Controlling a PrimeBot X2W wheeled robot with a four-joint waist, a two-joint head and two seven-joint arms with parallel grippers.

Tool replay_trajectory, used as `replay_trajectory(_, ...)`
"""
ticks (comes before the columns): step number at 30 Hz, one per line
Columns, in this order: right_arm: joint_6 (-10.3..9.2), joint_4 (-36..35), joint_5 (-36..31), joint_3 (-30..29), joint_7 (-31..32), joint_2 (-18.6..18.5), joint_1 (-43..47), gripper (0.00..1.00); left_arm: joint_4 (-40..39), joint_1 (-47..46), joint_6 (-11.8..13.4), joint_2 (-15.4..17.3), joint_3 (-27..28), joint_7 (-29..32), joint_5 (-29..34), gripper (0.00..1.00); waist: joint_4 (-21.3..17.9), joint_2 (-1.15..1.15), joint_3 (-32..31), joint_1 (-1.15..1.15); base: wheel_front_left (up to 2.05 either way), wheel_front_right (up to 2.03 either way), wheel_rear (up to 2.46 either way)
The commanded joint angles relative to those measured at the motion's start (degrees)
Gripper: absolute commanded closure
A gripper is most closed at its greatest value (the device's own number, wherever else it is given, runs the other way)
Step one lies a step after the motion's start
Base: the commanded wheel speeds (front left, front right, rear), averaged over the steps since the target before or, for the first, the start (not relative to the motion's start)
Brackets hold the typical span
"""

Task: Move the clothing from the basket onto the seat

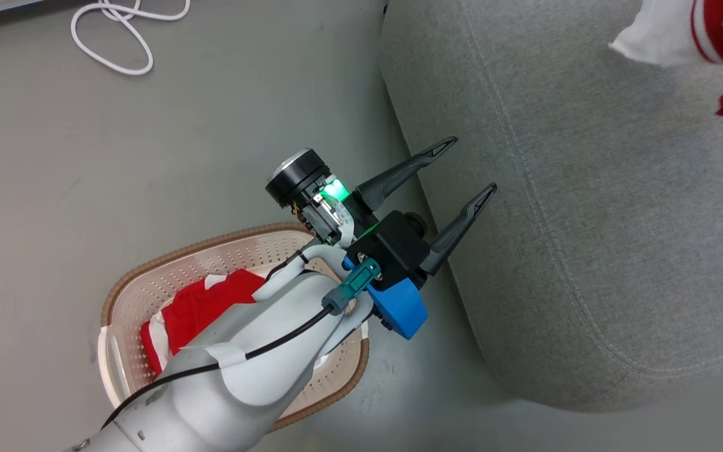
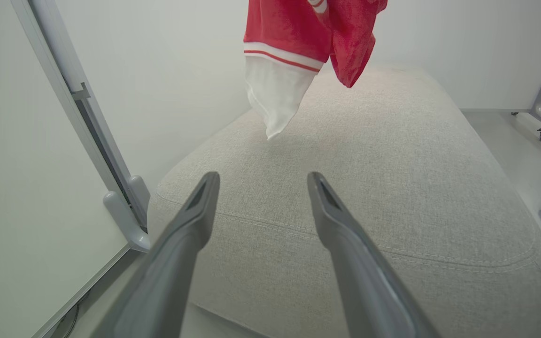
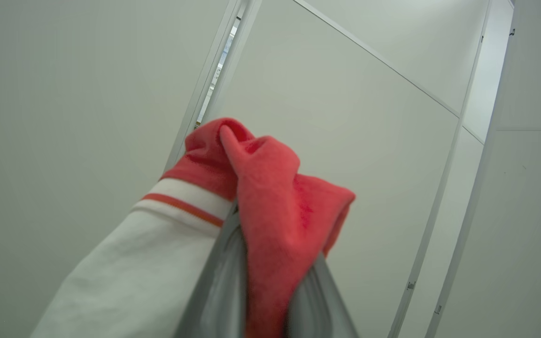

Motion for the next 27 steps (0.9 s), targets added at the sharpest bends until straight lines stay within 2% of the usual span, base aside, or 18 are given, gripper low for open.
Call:
replay_trajectory(1, 0.01, 0.38, -0.12, -0.30, -0.04, -0.71, -1.30, 1.00, -0.05, -1.12, 0.10, 0.46, 0.19, -0.11, 0.37, 0.00, 1.50, 0.00, 1.78, 0.00, 0.00, 0.00, 0.00)
replay_trajectory(6, 0.01, 3.90, -0.56, -1.89, -0.03, -4.27, -5.35, 1.00, -0.17, -3.22, 0.15, 0.48, 0.18, -0.27, 0.92, 0.00, 2.52, 0.00, 4.83, 0.00, 0.00, 0.00, 0.00)
replay_trajectory(12, 0.01, 12.85, -1.20, -2.38, -0.03, -6.57, -6.92, 1.00, 0.09, -5.15, 0.11, -0.06, -0.15, -0.53, 1.25, 0.00, 3.41, 0.00, 7.26, 0.00, 0.00, 0.00, 0.00)
replay_trajectory(22, 0.01, 33.39, -1.62, -3.32, -0.04, -6.66, -7.84, 1.00, 0.94, -5.91, 0.12, -0.62, -0.76, -0.75, 0.86, 0.00, 4.28, 0.00, 8.03, 0.00, 0.00, 0.00, 0.00)
replay_trajectory(27, 0.01, 39.73, -1.77, -4.27, -0.04, -7.25, -6.71, 1.00, 1.04, -5.90, 0.31, -1.18, -1.12, -0.92, 0.58, 0.00, 5.41, 0.00, 7.94, 0.00, 0.00, 0.00, 0.00)
